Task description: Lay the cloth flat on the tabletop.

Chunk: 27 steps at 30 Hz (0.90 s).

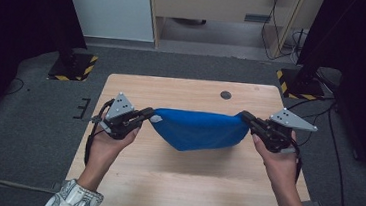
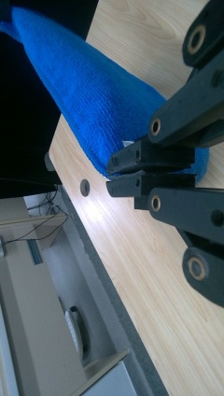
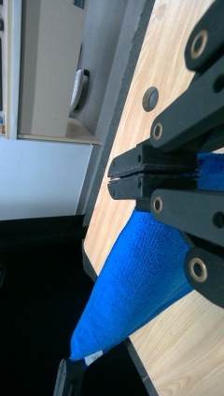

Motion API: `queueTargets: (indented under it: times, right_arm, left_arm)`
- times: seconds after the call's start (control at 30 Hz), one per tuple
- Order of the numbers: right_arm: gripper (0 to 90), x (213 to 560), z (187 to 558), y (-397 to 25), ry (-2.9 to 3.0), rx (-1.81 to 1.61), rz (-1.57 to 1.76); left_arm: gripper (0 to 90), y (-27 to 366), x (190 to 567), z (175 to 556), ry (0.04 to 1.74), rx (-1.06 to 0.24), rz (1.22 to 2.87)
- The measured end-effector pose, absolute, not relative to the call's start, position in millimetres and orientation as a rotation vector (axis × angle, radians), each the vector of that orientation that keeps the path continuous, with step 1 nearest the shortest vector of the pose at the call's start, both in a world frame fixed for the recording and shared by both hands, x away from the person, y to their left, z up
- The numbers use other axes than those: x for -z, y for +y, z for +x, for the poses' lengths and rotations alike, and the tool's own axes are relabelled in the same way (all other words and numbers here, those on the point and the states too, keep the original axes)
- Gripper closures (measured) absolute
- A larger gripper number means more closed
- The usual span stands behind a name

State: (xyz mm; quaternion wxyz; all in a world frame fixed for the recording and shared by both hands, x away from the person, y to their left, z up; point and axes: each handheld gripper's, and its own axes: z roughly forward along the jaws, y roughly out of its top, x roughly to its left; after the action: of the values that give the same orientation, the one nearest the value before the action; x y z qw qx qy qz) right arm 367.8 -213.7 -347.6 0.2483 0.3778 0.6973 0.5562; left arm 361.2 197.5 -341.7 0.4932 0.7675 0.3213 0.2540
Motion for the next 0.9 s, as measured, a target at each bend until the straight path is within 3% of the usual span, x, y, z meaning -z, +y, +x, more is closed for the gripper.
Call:
queueTargets:
  times: [0.63, 0.9]
  right_arm:
    - [88.5, 327, 313, -217, 1.866, -1.572, 0.945]
    - [88.4, 331, 325, -208, 1.886, -1.535, 0.956]
  left_arm:
    - [87.4, 203, 323, 312, 0.697, -0.623, 1.854]
    - [87.4, 204, 334, 342, 0.759, -0.581, 1.890]
